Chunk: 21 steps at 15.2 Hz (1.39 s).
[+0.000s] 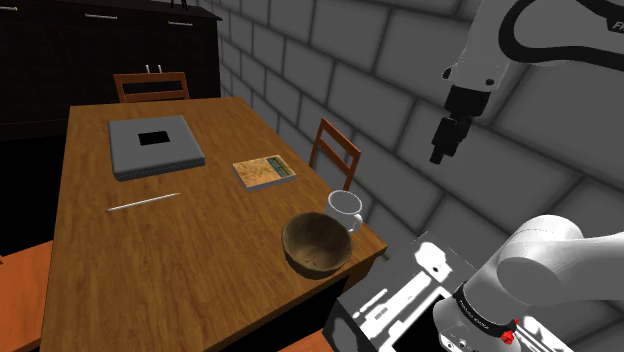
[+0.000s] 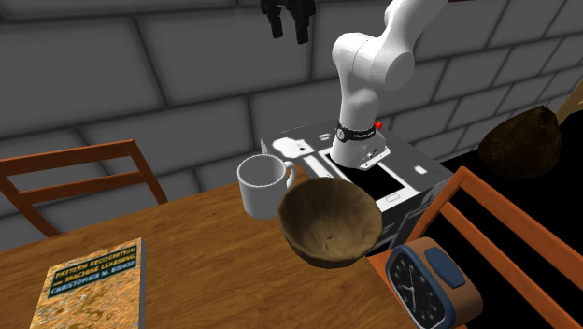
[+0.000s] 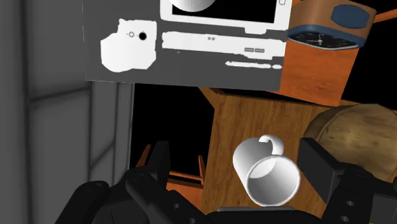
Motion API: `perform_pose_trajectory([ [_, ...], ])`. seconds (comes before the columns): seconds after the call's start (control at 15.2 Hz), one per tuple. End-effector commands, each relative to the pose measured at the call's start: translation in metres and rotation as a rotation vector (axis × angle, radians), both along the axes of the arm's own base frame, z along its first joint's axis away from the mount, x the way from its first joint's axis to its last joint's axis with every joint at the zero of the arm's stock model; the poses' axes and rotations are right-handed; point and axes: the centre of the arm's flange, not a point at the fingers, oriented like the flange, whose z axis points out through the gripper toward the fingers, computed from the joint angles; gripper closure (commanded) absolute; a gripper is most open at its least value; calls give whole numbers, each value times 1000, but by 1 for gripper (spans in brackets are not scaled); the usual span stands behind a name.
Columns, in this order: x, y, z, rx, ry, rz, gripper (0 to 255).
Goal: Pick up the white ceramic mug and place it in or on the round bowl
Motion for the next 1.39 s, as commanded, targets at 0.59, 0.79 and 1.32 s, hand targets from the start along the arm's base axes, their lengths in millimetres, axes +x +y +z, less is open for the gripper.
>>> perform_pose_trajectory([
  [0.59, 58, 50, -90, -39, -21, -61, 0],
  [0.79, 79, 65, -120, -52, -28, -81, 0],
  [1.32, 129, 97, -191, -83, -44, -129, 0],
])
